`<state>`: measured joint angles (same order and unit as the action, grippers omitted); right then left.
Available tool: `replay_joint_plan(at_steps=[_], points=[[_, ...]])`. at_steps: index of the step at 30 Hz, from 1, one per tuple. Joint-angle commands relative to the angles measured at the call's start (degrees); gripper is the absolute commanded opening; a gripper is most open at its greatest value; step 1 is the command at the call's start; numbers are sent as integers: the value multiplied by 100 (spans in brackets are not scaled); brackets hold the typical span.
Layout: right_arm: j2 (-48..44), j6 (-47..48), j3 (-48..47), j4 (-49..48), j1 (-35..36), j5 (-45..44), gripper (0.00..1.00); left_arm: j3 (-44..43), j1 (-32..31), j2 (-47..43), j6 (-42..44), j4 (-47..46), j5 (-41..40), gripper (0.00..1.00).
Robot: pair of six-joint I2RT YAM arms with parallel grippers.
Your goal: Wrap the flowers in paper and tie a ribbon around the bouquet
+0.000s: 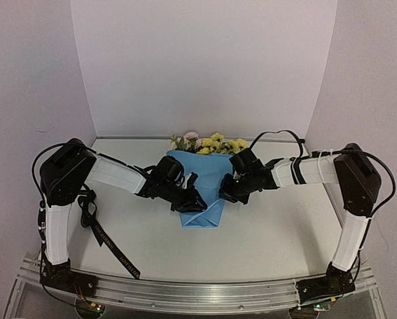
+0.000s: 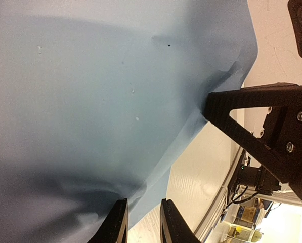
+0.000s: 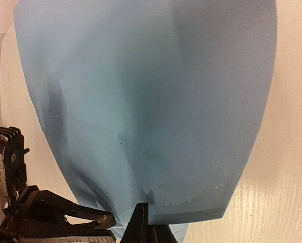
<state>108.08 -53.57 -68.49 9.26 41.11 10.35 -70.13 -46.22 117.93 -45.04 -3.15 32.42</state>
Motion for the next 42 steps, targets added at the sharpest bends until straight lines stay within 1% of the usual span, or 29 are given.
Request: replay_joint_plan(at_steps=[1, 6, 9, 13, 18, 20, 23, 26, 29, 31, 37, 40, 42], points=[[186, 92, -62, 60, -33, -280, 0, -176, -37, -79, 151, 73, 46, 24], [284, 95, -26, 49, -30, -342, 0, -136, -50, -93, 219, 135, 133, 23], [332, 100, -40, 49, -26, -372, 0, -114, -76, 16, 240, 199, 194, 21], [369, 109, -67, 42, -32, -420, 0, -53, -100, 123, 258, 243, 252, 20], [343, 138, -39, 40, -27, -441, 0, -56, -111, 338, 303, 529, 200, 19], [276, 169, -21, 48, -32, -445, 5, -46, -106, 417, 271, 534, 194, 19], [72, 233, 52, 62, -21, -432, 23, -22, -103, 443, 246, 504, 186, 19], [-120, 293, 71, 97, 46, -326, 31, -3, -104, 435, 257, 506, 179, 19], [-93, 399, -103, 220, 177, -235, 40, 7, -103, 449, 253, 482, 200, 19], [-18, 412, -203, 348, 251, -265, 44, 6, -106, 460, 237, 444, 218, 19], [206, 332, -82, 474, 268, -319, 46, -58, -102, 468, 251, 464, 239, 19], [324, 367, -85, 480, 266, -351, 40, -62, -109, 460, 257, 465, 255, 18], [441, 388, -120, 479, 265, -408, 39, -62, -107, 445, 263, 465, 261, 18]])
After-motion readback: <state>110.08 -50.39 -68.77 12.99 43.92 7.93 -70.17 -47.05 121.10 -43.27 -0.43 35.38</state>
